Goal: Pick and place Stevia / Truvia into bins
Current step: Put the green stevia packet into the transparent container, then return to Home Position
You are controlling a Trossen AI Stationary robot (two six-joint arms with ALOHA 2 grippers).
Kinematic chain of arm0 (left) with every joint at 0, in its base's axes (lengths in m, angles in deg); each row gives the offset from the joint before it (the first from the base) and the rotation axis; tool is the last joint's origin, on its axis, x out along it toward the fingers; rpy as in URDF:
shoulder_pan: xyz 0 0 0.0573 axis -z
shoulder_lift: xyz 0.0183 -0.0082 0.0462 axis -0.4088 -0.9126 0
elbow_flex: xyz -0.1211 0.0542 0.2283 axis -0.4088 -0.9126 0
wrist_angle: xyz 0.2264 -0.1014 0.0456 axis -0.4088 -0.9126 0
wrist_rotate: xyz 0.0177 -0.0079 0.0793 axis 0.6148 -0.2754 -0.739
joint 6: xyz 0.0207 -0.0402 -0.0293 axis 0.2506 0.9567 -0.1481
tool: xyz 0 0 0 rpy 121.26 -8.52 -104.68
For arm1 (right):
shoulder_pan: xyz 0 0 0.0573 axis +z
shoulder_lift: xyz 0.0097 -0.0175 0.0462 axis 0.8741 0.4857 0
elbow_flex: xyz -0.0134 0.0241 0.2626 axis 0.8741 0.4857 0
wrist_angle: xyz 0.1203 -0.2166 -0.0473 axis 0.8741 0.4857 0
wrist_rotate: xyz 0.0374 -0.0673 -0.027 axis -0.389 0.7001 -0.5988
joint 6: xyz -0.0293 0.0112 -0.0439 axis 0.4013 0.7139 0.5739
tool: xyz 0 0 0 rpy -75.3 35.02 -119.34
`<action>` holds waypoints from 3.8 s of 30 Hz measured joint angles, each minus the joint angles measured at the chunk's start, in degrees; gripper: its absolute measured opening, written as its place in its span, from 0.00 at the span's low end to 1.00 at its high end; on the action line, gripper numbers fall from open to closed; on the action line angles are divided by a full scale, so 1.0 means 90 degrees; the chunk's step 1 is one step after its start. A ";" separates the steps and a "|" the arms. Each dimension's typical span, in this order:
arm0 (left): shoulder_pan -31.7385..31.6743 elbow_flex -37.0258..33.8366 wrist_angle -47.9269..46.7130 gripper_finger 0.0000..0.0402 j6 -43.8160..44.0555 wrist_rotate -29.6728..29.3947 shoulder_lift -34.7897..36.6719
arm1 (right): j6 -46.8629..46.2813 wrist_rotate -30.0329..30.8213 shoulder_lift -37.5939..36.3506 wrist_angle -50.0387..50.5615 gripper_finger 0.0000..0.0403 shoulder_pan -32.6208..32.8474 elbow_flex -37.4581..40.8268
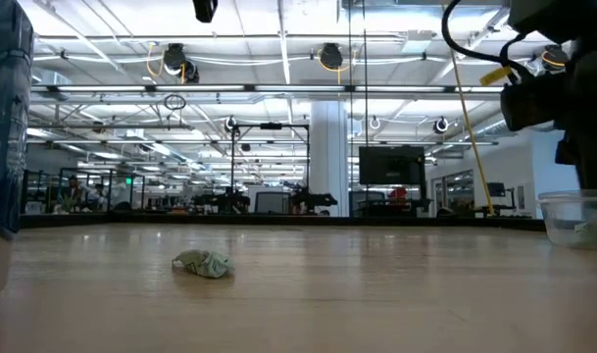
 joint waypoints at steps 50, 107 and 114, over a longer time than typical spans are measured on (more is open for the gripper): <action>0.0039 0.0000 -0.0388 0.10 -0.0253 -0.0087 0.0000 | 0.6860 -0.0975 0.7499 -0.7937 0.65 -0.0186 -0.3808; 0.0049 0.0001 -0.0397 0.10 0.0208 0.0064 0.0000 | 0.0677 0.1085 0.1338 0.3888 0.21 0.1105 -0.3479; 0.0050 0.0001 -0.0443 0.10 0.0226 0.0067 0.0000 | 0.0508 0.2347 0.1338 0.3874 0.26 0.1024 -0.2888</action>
